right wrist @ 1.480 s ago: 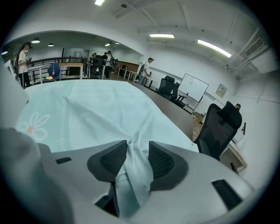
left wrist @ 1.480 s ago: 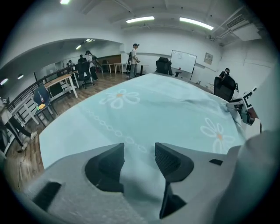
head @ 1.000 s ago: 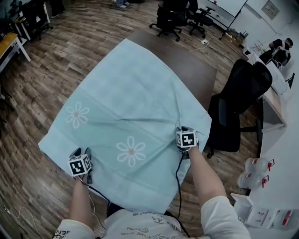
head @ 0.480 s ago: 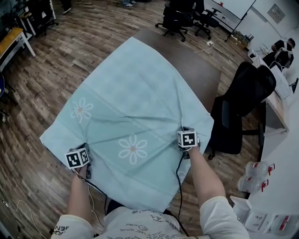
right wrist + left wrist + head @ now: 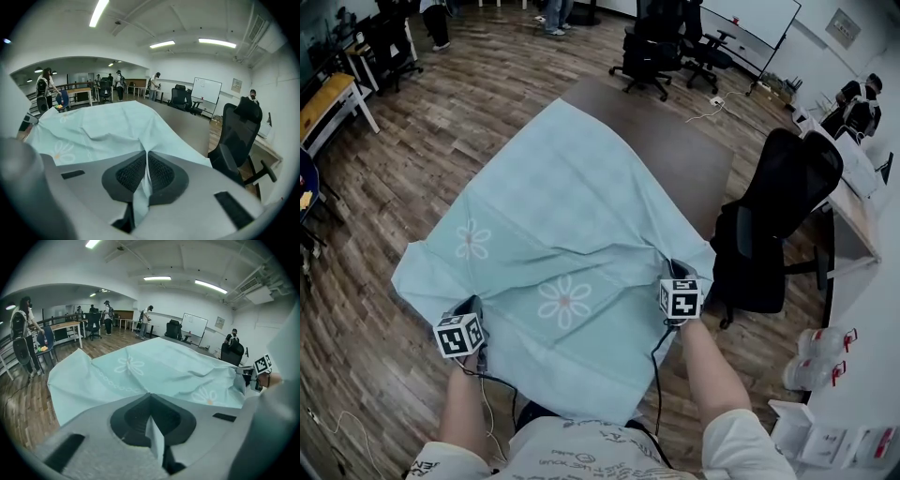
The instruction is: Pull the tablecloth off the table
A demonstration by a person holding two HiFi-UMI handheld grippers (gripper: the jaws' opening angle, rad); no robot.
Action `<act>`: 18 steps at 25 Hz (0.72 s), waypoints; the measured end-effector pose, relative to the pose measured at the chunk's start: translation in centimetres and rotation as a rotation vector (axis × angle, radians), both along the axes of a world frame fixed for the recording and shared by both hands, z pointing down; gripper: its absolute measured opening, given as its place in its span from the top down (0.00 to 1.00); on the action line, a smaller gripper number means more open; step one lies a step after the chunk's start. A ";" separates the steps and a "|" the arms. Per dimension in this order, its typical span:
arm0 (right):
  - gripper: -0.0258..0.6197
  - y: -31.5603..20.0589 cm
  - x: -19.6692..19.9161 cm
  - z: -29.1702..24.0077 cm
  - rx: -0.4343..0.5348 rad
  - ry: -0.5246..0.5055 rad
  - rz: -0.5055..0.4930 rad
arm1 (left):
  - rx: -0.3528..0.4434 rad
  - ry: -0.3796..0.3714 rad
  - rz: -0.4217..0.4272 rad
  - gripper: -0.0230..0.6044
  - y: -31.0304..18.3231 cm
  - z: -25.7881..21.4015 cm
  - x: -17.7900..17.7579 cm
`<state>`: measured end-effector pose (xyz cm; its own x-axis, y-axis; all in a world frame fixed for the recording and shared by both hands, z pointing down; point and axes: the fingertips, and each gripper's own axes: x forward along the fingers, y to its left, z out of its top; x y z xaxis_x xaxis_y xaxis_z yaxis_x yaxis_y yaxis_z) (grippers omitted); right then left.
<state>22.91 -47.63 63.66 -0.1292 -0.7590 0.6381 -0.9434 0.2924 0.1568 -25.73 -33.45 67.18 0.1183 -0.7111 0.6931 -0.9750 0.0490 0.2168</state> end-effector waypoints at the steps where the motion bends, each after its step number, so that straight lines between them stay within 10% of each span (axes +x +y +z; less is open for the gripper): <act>1: 0.93 0.6 -0.1 -0.5 0.016 -0.005 -0.007 | 0.012 -0.001 0.007 0.95 0.5 -0.6 0.3; 18: 0.93 9.9 -2.9 -12.8 0.298 -0.137 -0.141 | 0.268 -0.043 0.179 0.95 6.9 -12.2 13.0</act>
